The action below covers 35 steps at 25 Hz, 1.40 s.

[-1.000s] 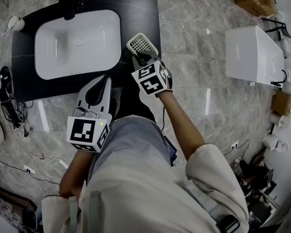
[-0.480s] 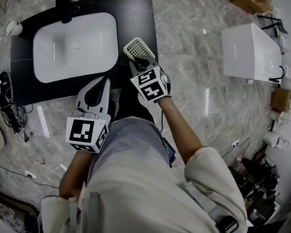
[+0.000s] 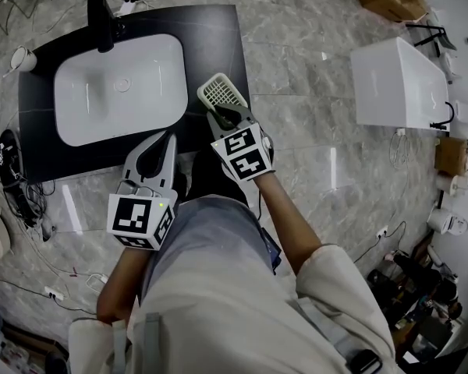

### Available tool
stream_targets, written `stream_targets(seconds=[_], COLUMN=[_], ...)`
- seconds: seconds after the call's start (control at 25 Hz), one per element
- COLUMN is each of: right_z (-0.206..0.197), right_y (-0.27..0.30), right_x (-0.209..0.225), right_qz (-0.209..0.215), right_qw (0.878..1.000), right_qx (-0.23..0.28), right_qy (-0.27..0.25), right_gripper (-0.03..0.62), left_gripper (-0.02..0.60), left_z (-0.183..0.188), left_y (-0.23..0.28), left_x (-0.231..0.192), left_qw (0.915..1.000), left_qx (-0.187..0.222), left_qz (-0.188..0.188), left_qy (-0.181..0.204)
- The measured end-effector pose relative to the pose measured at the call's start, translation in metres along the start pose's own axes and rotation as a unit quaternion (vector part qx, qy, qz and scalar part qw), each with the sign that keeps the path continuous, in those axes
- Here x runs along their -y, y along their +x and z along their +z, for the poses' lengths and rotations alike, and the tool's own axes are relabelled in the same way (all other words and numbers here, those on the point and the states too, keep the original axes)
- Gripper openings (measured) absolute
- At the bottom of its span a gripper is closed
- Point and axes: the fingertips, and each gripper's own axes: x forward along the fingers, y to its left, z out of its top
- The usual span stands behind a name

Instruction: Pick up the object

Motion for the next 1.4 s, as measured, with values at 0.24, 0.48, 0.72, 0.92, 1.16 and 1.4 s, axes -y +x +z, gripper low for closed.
stream_targets(seconds=[0.24,0.48,0.72,0.92,1.16,1.4], right_z=[0.007,0.015,0.024,0.024,0.028,0.03], right_y=[-0.014,-0.022,-0.035,-0.046,-0.064,-0.08], right_x=[-0.003,-0.004,-0.006,-0.009,-0.01,-0.016], right_qz=[-0.007,-0.021,-0.036,-0.043,-0.055,-0.061], right_qw=[1.0,0.999,0.997,0.996,0.993,0.99], right_qx=[0.013,0.027,0.053,0.06,0.075,0.094], right_qy=[0.015,0.028,0.042,0.054,0.07,0.084], right_gripper=[0.054,0.054,0.054,0.054,0.054,0.054], left_gripper=[0.002,0.002,0.002,0.002,0.002,0.002], left_z=[0.001,0.005,0.007,0.008,0.007,0.01], left_y=[-0.003,-0.005,-0.006,-0.008,-0.011,-0.016], left_x=[-0.002,-0.007,-0.007,-0.007,-0.006,-0.013], left_qw=[1.0,1.0,0.9997,0.9996,0.9995,0.9996], left_qx=[0.0,0.003,0.009,0.008,0.004,0.009], left_qz=[-0.003,-0.009,-0.023,-0.027,-0.029,-0.026], left_qy=[0.0,0.002,0.003,0.003,0.008,0.008])
